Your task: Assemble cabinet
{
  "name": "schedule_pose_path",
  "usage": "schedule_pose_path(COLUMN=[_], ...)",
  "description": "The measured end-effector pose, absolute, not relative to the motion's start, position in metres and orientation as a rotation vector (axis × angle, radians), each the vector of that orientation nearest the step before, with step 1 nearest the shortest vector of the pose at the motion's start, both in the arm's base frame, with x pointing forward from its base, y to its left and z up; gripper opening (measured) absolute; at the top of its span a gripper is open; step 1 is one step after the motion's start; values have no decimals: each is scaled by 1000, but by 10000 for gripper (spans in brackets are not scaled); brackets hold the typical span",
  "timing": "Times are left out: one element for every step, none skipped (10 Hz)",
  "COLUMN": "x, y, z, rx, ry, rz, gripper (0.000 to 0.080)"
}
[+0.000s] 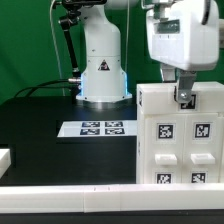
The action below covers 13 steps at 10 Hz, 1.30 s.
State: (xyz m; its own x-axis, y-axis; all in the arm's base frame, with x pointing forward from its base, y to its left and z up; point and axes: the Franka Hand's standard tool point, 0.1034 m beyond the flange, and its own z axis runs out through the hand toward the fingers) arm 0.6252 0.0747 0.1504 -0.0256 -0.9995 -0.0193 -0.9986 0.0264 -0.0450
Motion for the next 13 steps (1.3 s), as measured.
schedule_pose_path(x=[625,625,625,624,624,621,620,618,618,618,618,619,621], y=[74,74,74,74,75,81,87,97,104,111,118,122,126], z=[150,151,151,151,152,157,162,168,172,177,182,185,188], rx=[-2078,-2010,-1961,-1944,-1951,-1959,-1957,-1959,-1964,-1969,-1963,-1961,-1964], ry=[2291,2344,2385,2398,2390,2374,2362,2347,2333,2318,2307,2298,2289], rz=[-19,-4,0,2,1,4,9,15,16,17,23,24,20], gripper=[563,563,563,563,564,564,720,783,794,794,794,797,796])
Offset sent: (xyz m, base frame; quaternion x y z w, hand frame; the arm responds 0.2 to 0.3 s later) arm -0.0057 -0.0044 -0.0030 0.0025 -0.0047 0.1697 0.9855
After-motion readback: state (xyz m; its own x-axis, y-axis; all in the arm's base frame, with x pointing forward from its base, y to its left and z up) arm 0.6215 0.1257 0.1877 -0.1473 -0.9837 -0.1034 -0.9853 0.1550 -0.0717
